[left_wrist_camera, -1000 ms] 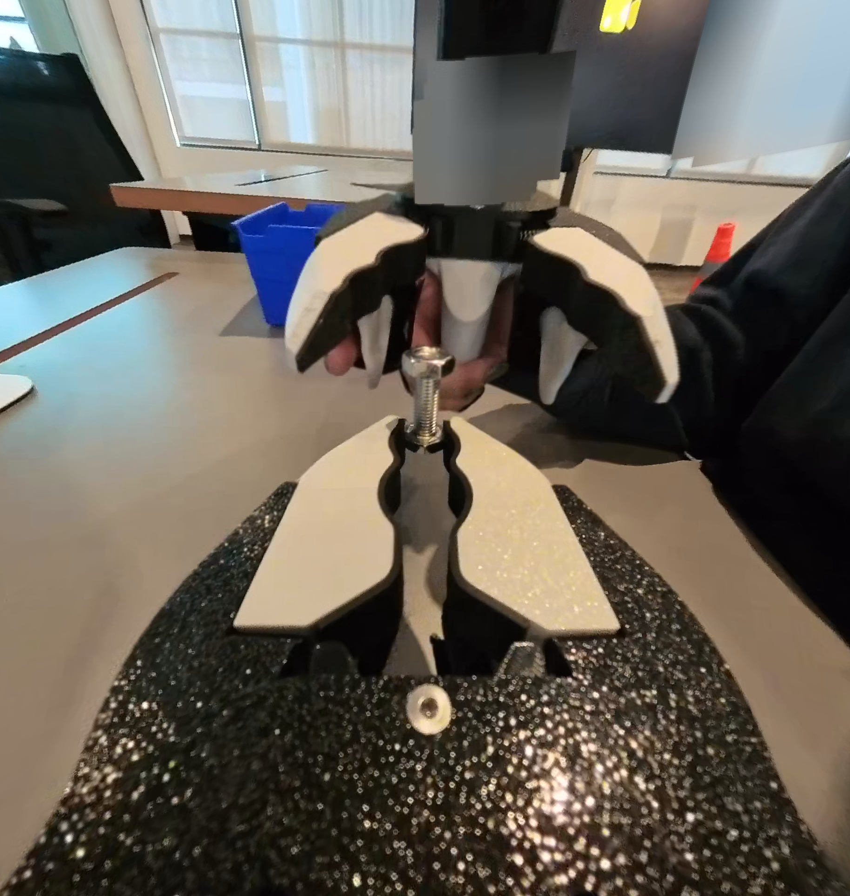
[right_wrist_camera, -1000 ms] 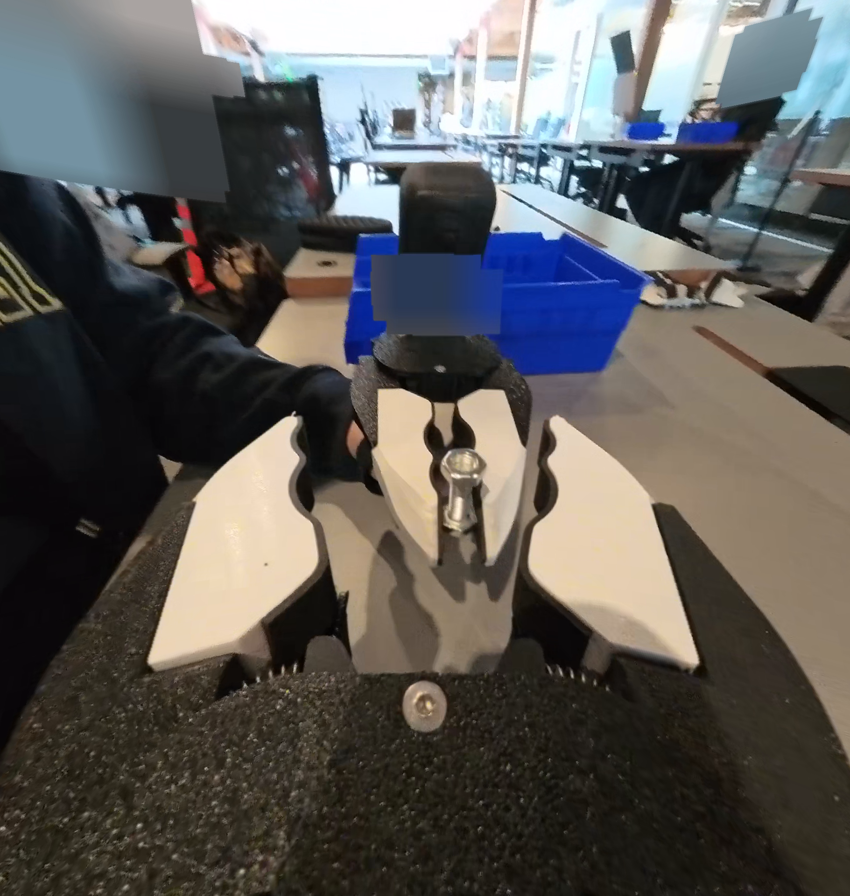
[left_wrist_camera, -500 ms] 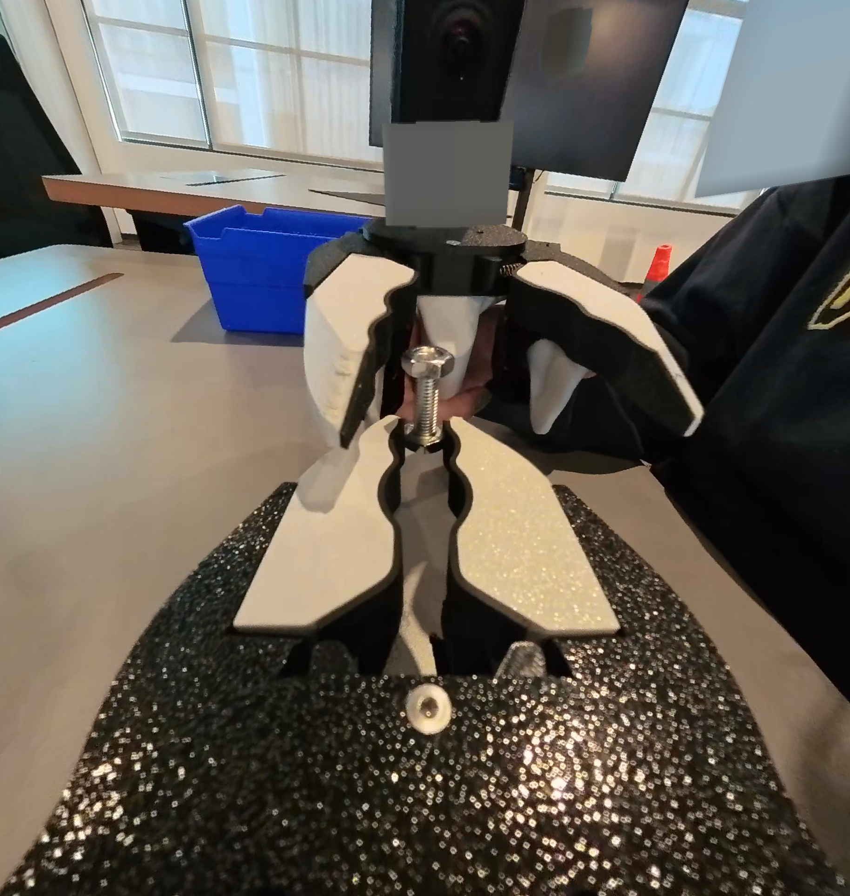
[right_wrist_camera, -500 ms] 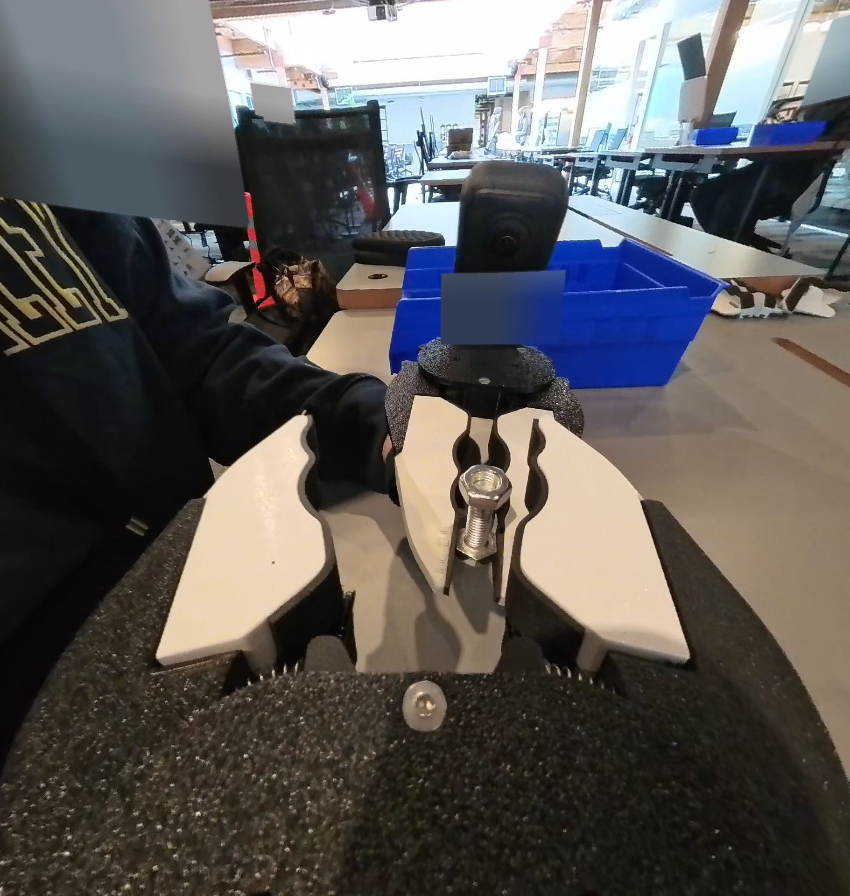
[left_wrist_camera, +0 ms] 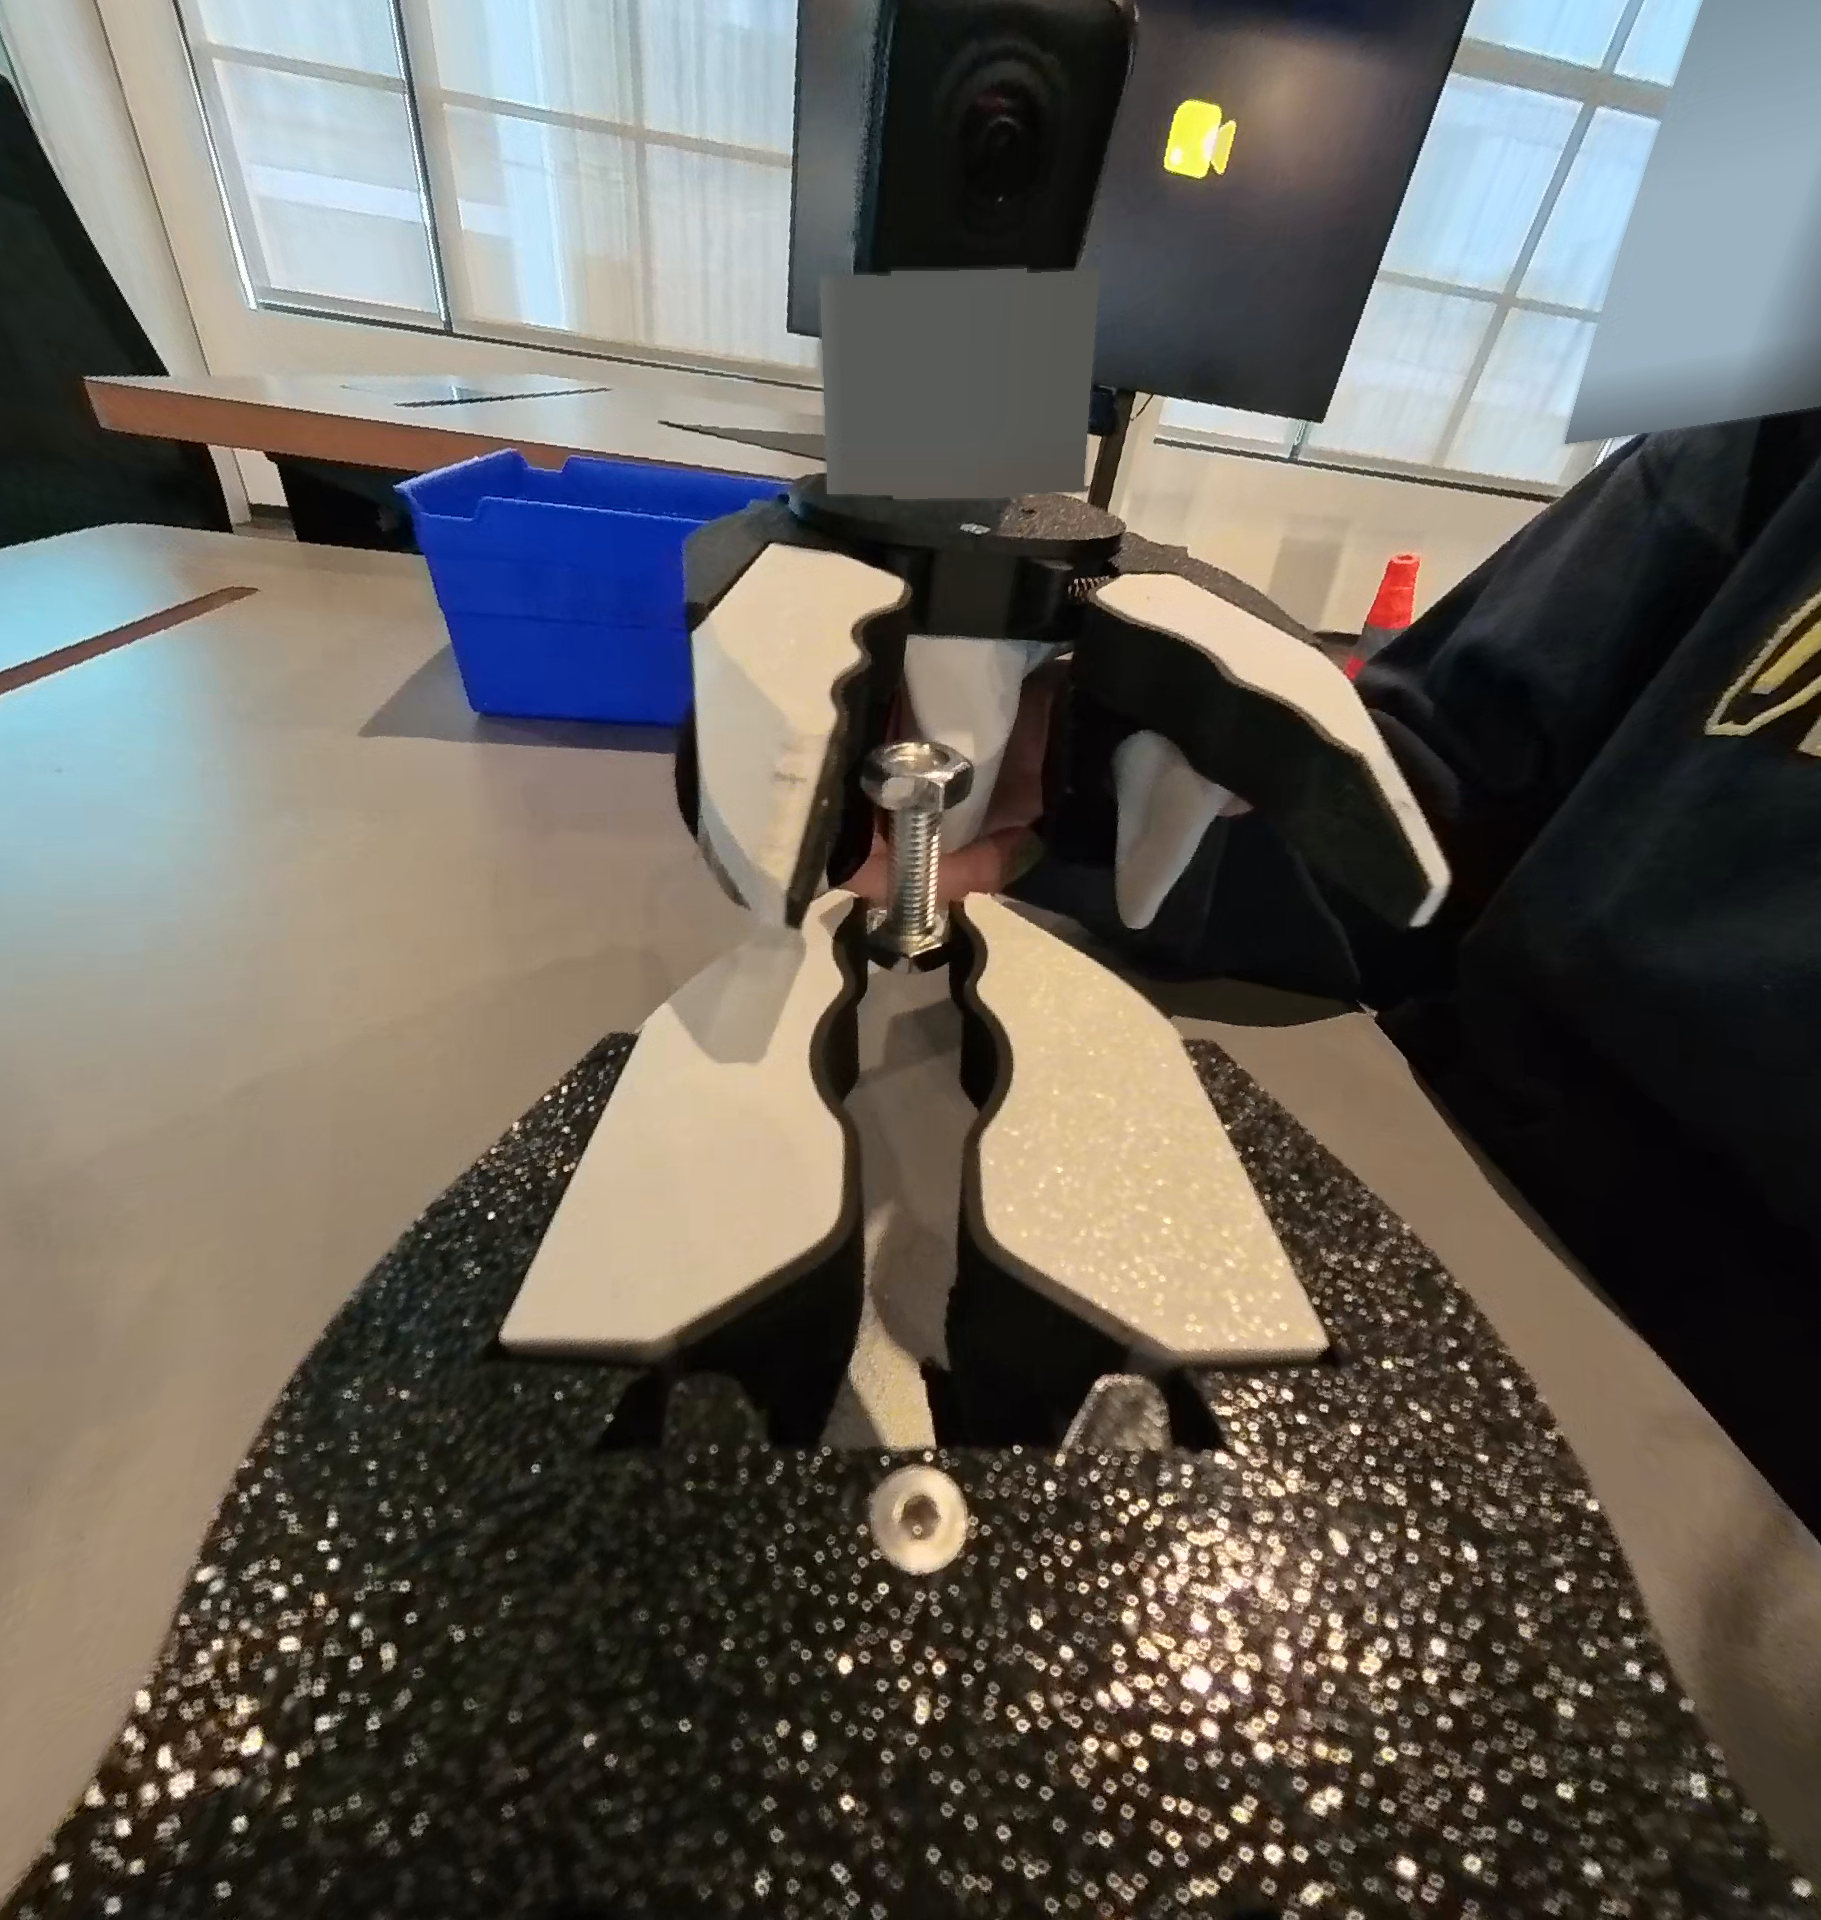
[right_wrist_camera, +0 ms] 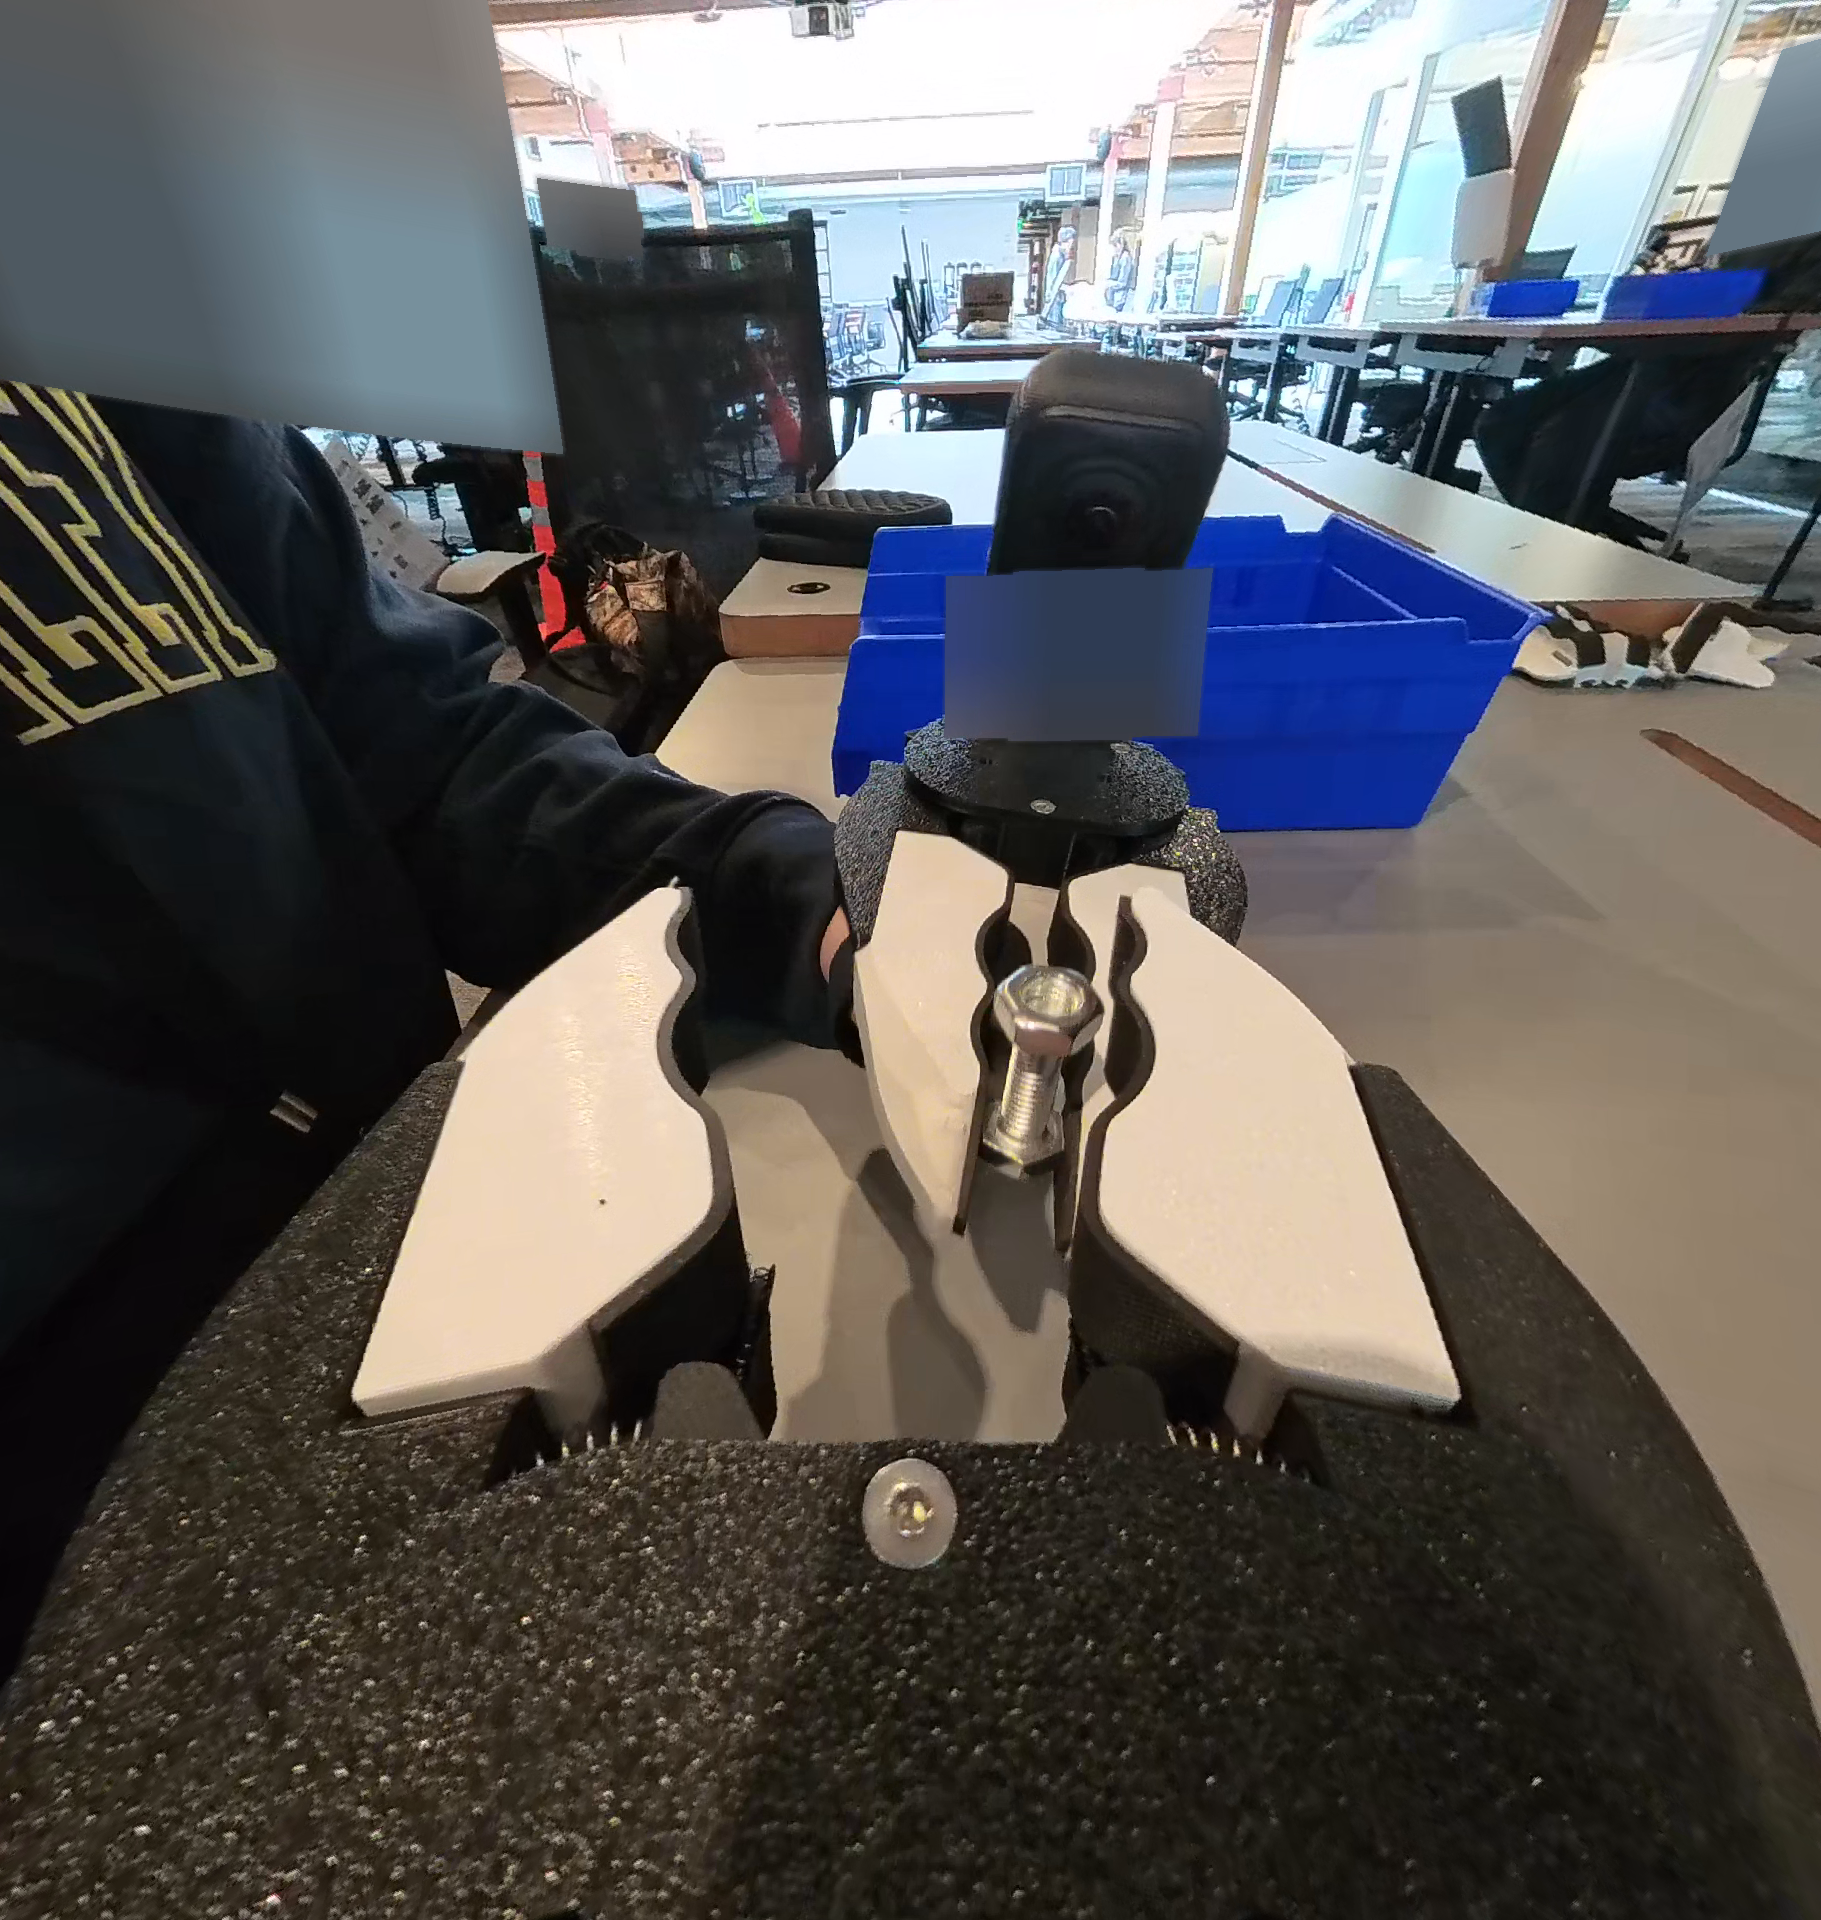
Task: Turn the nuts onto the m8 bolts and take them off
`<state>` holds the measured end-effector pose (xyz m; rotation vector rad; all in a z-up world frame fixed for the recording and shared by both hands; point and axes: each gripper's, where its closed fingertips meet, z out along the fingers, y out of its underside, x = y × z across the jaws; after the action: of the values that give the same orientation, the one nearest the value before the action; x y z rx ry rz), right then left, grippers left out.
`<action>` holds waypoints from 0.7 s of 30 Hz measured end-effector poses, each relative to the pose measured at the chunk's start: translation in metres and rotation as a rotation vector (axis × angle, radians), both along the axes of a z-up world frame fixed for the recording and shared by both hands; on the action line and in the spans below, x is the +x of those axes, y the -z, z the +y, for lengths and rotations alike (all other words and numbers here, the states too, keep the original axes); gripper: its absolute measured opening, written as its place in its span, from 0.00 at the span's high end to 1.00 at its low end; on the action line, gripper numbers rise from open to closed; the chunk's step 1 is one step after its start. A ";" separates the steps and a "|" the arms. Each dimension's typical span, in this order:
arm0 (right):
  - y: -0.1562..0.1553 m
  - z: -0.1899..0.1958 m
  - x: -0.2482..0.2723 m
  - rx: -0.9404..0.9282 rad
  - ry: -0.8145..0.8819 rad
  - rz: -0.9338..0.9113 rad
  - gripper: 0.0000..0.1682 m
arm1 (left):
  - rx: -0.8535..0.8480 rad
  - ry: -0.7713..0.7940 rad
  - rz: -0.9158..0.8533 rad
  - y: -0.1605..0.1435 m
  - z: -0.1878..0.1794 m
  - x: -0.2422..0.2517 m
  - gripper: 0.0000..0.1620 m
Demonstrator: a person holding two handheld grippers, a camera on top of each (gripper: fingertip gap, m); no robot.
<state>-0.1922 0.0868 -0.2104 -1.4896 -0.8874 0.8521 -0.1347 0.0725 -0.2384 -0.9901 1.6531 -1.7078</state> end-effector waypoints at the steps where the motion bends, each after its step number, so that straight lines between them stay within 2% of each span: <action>1: 0.000 0.000 0.001 0.001 0.001 0.000 0.56 | -0.003 -0.001 -0.001 0.000 0.000 0.000 0.91; 21: -0.002 -0.004 0.015 0.006 0.016 -0.015 0.64 | -0.035 -0.014 -0.008 -0.002 0.006 -0.001 0.91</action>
<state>-0.1776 0.0831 -0.2085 -1.4979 -0.8873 0.8272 -0.1355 0.0780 -0.2360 -1.0075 1.6120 -1.7346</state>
